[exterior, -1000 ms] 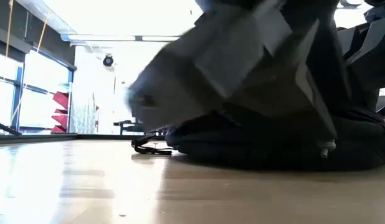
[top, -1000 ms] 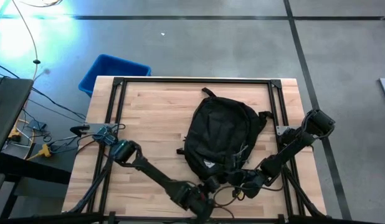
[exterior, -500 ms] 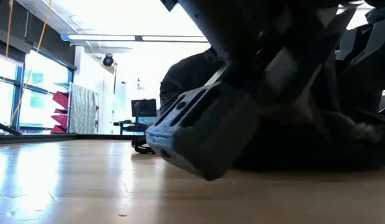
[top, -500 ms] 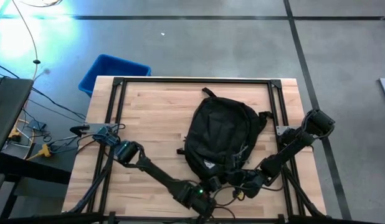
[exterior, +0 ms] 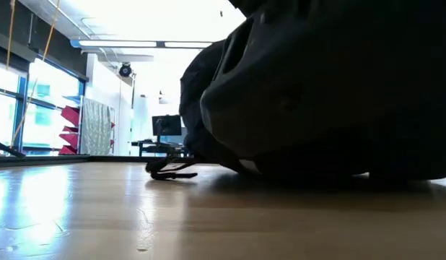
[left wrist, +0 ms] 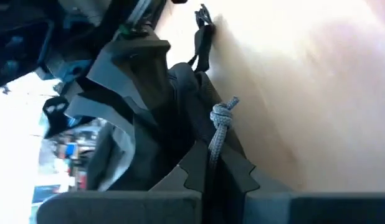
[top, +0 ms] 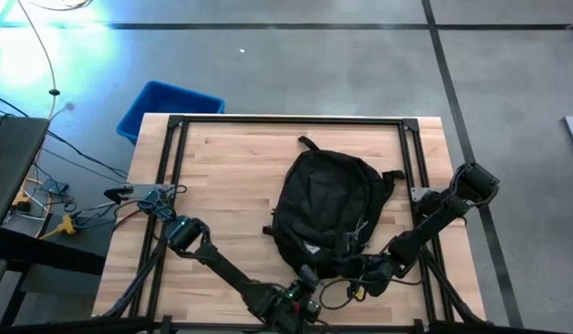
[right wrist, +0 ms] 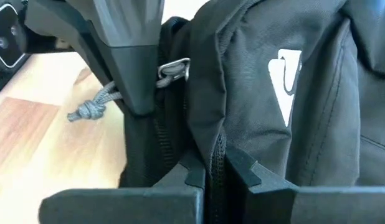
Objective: Unpack backpack
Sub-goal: Close the black backpack
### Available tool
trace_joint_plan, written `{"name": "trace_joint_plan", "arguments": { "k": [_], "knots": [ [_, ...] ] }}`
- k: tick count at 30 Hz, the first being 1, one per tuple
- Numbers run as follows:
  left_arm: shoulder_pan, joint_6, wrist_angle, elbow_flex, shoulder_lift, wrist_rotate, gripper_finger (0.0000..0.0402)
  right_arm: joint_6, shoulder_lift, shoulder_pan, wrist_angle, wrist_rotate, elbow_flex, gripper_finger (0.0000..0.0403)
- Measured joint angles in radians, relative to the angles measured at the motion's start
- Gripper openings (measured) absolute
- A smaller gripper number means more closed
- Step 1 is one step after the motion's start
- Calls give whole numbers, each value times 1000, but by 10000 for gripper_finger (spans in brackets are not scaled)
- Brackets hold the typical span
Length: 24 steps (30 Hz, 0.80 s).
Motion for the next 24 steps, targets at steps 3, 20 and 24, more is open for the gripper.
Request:
{"name": "trace_joint_plan", "arguments": {
  "k": [3, 20, 24],
  "knots": [
    [16, -91, 4, -16, -3, 110, 1, 0, 1, -1, -3, -13, -2, 4],
    [120, -191, 31, -80, -12, 478, 76, -1, 4, -4, -21, -15, -6, 4],
    [123, -170, 34, -80, -10, 478, 81, -1, 4, -4, -21, -15, -6, 4]
  ]
}}
